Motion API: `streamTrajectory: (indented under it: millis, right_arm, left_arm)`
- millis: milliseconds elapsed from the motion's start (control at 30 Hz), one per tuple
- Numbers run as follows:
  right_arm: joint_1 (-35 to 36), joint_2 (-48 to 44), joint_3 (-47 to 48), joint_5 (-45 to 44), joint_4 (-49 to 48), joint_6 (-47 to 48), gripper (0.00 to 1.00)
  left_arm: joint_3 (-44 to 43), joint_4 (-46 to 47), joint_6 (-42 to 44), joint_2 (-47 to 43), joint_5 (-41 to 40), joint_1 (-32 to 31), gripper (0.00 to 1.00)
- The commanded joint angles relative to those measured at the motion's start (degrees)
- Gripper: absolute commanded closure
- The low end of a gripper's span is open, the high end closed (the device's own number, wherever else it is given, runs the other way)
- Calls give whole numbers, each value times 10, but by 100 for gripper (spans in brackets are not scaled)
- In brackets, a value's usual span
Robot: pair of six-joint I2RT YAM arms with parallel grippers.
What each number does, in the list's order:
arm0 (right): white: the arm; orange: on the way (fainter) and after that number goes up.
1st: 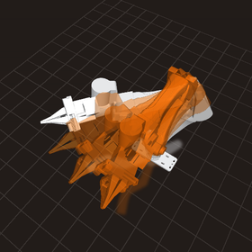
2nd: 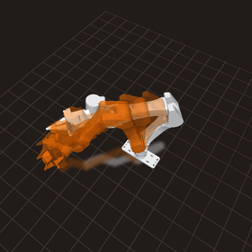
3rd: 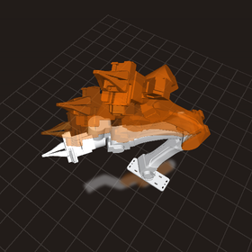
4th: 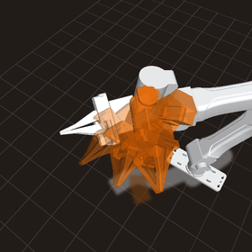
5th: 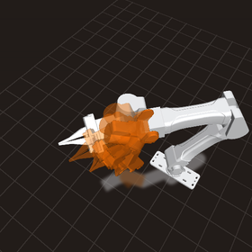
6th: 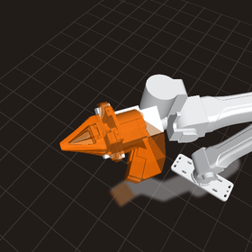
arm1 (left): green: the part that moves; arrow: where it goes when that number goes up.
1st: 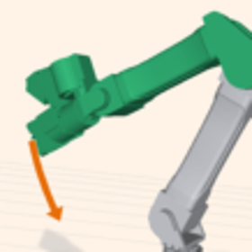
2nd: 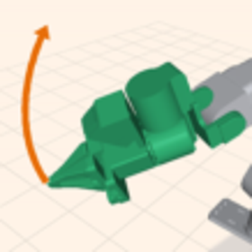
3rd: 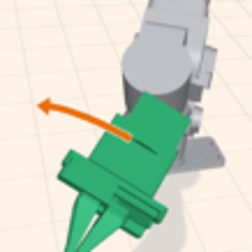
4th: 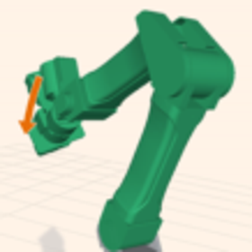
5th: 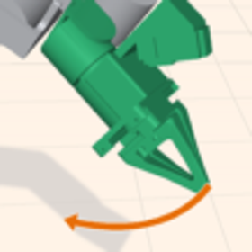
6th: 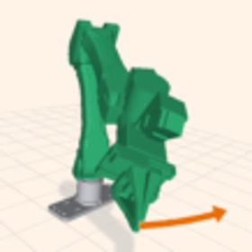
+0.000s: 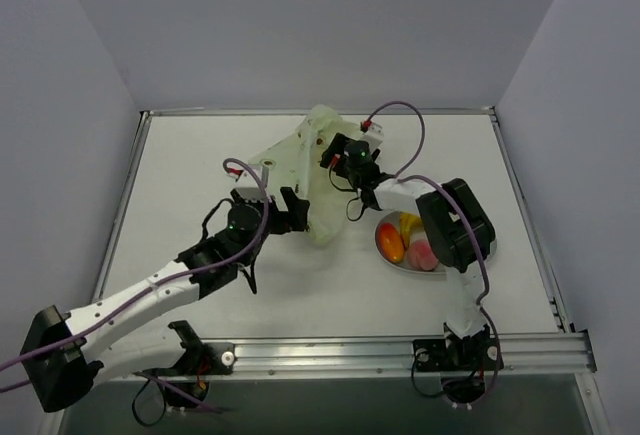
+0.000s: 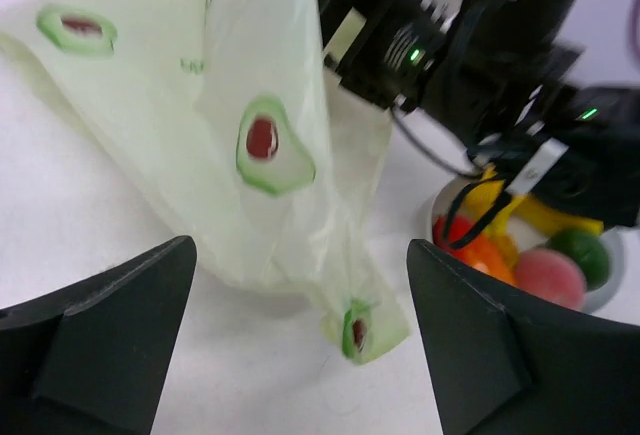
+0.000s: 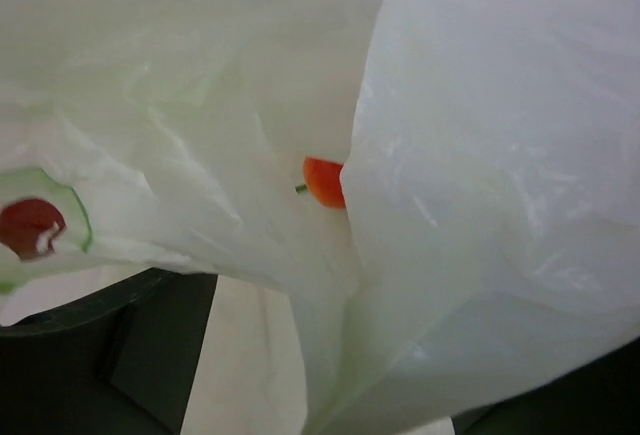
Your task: Take the fake fruits out of the plastic bag
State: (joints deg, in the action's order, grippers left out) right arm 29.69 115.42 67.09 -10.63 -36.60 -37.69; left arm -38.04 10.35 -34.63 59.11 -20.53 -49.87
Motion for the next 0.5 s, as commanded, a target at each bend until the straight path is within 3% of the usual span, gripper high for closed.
streamTrajectory:
  millis: [0,100,167,267,400,433,467]
  right_arm:
    - [-18,34,55,1,-22,-26,21]
    - [-37,66,77,5,-31,-54,20]
    - [-48,85,92,8,-32,-58,19]
    - [-55,117,133,19,-17,-57,15]
    - [-58,147,162,66,-43,-49,12]
    - [-57,150,160,76,-58,-48,14]
    - [-56,148,152,85,-67,-47,24]
  left_arm:
    - [-87,-65,19,-20,61,53,15]
    - [-135,-74,-22,30,150,138,16]
    - [-174,-77,-26,63,160,178,16]
    - [-222,-78,-34,148,226,226,15]
    - [-350,-89,-43,308,261,310,13]
    - [-371,-90,-56,337,262,323,13]
    - [-394,-86,-59,370,276,333,13]
